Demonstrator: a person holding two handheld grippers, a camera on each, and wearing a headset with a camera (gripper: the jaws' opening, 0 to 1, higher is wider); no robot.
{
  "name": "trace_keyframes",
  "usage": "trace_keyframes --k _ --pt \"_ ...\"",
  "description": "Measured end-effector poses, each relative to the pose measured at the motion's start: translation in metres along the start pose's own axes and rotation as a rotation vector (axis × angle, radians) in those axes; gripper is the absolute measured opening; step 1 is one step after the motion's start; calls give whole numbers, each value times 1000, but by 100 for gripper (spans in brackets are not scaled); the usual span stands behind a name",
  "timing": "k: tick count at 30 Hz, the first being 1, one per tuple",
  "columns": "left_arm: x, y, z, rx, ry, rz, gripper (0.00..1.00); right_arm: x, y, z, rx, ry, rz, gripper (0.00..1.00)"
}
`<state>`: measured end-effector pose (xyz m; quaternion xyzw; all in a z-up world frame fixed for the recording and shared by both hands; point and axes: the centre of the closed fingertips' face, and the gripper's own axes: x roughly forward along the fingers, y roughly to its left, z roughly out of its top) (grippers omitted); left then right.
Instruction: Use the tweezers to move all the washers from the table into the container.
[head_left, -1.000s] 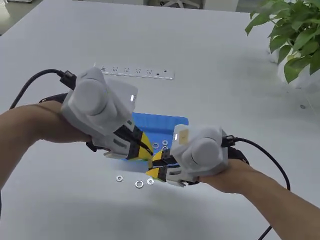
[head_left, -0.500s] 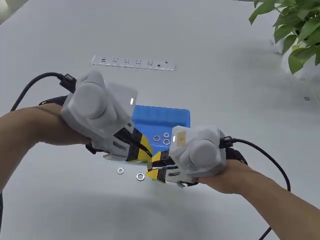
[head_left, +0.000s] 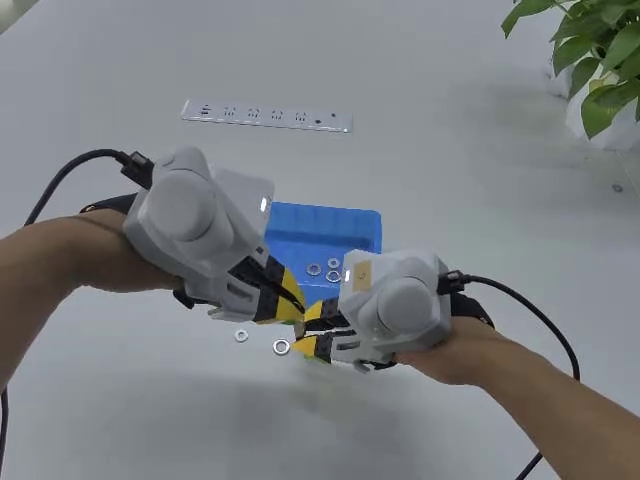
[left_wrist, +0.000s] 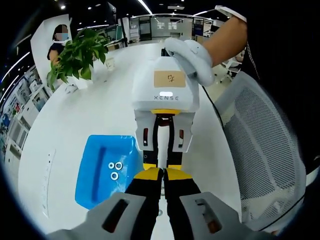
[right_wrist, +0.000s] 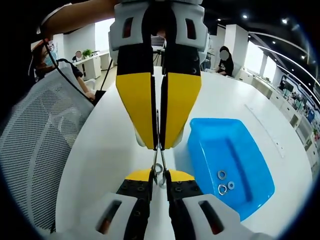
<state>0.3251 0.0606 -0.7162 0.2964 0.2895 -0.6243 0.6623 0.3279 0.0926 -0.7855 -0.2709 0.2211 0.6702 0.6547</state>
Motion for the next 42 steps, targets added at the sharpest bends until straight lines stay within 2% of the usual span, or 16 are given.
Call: trace_keyframes --k 15,26,35,42 --pt "2 11 2 -39 -26 12 5 -3 -5 1 22 2 -18 12" --pt "2 8 1 -52 -24 -1 5 -3 -4 1 29 17 -17 10" --pt "2 7 0 -53 -4 -1 5 -4 -3 0 29 22 -16 10" --pt "-2 5 4 -57 -11 2 5 -10 -1 2 29 22 -16 10"
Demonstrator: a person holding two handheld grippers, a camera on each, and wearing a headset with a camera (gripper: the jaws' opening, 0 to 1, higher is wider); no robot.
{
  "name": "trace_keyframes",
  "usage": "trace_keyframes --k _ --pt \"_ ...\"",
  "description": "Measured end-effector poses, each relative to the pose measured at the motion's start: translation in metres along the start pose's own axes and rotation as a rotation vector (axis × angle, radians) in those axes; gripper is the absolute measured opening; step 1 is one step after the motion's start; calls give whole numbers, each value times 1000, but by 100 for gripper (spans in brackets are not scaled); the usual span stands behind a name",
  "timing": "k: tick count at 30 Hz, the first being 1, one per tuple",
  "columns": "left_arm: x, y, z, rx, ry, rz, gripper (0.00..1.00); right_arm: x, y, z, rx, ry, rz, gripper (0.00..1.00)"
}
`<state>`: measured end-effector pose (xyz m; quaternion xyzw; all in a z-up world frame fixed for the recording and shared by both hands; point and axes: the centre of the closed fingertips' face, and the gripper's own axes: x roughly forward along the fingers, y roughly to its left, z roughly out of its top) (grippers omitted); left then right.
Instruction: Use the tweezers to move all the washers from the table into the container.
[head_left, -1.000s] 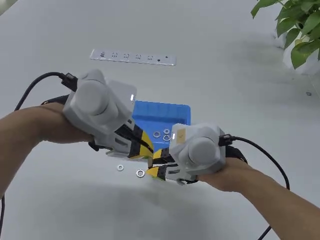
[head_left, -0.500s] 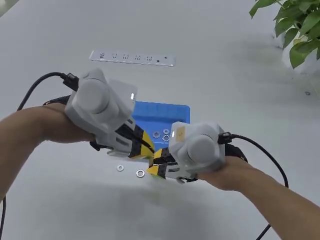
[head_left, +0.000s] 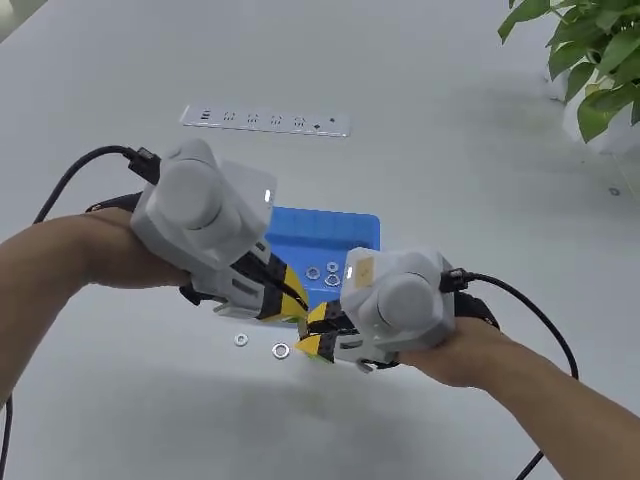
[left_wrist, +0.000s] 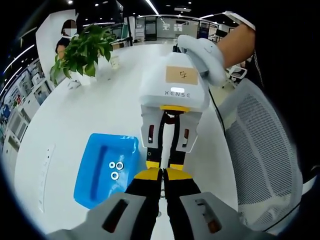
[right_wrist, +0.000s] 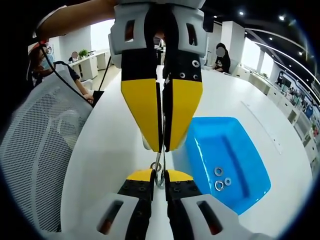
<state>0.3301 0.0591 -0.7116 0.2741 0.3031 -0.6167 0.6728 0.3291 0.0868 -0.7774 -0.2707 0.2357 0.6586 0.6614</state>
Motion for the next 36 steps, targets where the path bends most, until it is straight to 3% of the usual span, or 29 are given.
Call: trace_keyframes --k 22,36 --pt "-33 -5 24 -14 -23 17 5 -24 2 33 -27 15 8 9" --pt "-56 13 41 17 -16 44 5 -37 -19 57 -42 -5 -15 9"
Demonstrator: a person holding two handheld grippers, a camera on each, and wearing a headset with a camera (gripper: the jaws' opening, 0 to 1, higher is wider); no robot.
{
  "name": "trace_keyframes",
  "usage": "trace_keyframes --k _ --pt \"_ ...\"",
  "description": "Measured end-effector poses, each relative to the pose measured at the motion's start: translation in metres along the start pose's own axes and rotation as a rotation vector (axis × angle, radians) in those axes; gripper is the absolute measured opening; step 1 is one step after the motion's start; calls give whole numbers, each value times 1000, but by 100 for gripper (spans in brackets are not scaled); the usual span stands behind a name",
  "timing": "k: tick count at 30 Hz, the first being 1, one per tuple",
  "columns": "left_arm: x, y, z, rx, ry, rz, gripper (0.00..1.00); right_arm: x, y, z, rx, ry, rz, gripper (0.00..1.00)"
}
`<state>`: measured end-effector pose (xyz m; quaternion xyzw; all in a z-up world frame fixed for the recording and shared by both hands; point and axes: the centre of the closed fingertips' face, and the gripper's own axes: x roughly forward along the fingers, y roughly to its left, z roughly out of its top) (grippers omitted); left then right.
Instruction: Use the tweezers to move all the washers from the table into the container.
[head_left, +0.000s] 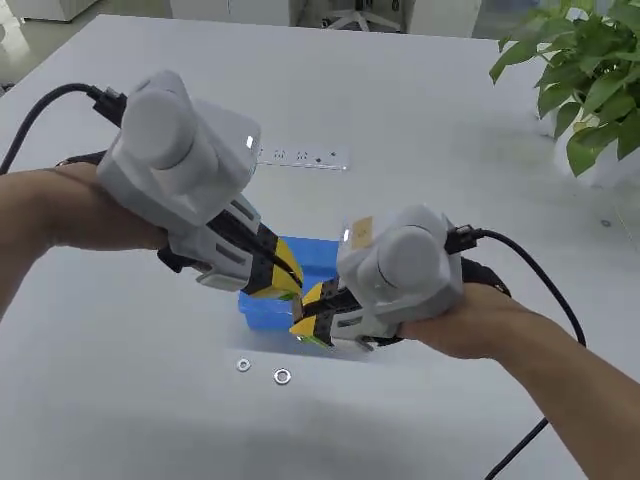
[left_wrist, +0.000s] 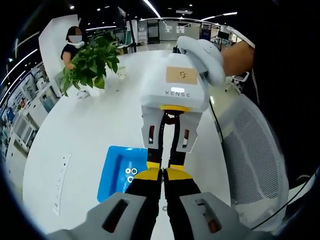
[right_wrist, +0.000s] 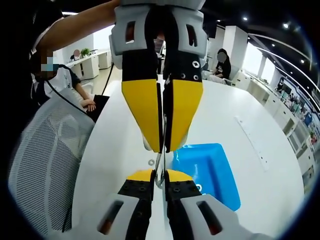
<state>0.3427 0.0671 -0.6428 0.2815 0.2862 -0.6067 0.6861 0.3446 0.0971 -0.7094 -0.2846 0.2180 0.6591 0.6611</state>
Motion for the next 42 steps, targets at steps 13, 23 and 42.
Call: trace_keyframes --k 13,23,42 --pt "-3 25 5 23 2 17 5 -4 -29 4 -18 -1 -26 9" --pt "2 45 0 39 11 36 5 4 -49 0 -21 -4 -38 9" --pt "28 73 -24 46 31 36 5 29 -74 -25 0 -18 -42 9"
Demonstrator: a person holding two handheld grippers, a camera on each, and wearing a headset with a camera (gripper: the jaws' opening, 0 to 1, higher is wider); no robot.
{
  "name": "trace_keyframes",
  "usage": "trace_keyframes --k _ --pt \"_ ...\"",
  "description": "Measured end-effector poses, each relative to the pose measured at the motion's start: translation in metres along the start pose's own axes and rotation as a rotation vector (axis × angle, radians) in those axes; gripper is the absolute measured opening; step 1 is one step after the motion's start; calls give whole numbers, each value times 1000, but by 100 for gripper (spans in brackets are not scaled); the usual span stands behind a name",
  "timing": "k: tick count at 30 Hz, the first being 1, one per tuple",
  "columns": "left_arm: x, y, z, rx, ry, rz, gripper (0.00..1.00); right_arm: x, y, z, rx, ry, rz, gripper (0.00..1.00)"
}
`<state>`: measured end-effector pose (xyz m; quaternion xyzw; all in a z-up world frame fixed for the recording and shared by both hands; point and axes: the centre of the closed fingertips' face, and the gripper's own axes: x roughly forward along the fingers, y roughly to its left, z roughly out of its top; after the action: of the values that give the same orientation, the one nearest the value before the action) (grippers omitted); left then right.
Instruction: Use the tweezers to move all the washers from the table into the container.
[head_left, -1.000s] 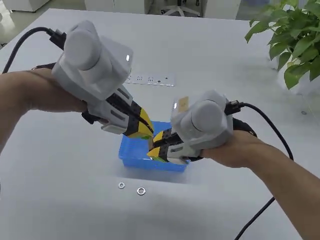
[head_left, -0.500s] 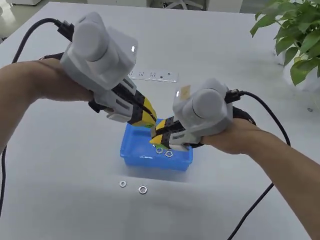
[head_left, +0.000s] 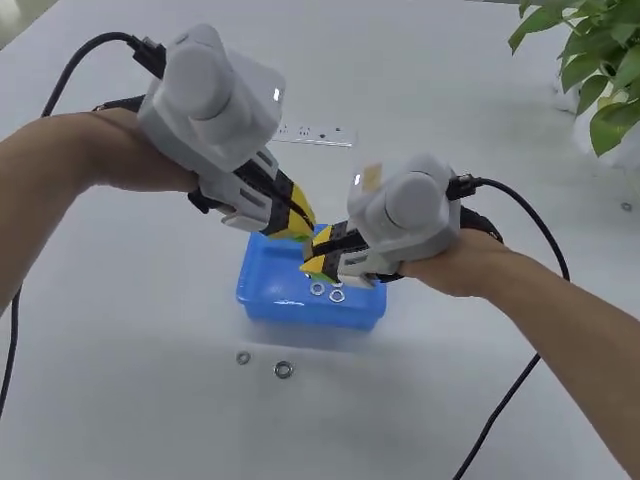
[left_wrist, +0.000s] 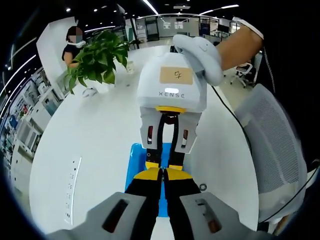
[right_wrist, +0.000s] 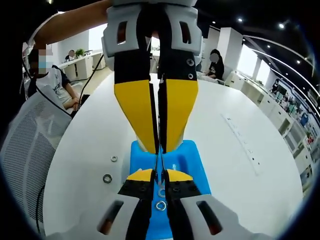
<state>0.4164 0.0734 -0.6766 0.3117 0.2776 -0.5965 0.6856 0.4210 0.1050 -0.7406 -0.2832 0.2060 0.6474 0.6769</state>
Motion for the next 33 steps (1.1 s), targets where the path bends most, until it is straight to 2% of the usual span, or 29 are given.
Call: trace_keyframes --k 13,25,33 --pt "17 4 -21 -24 8 -1 5 22 -1 -16 18 1 26 9" --pt "23 0 -29 -39 18 -13 5 32 3 -22 14 8 47 10" --pt "24 -1 -27 -41 9 -14 6 31 3 -22 7 3 48 10"
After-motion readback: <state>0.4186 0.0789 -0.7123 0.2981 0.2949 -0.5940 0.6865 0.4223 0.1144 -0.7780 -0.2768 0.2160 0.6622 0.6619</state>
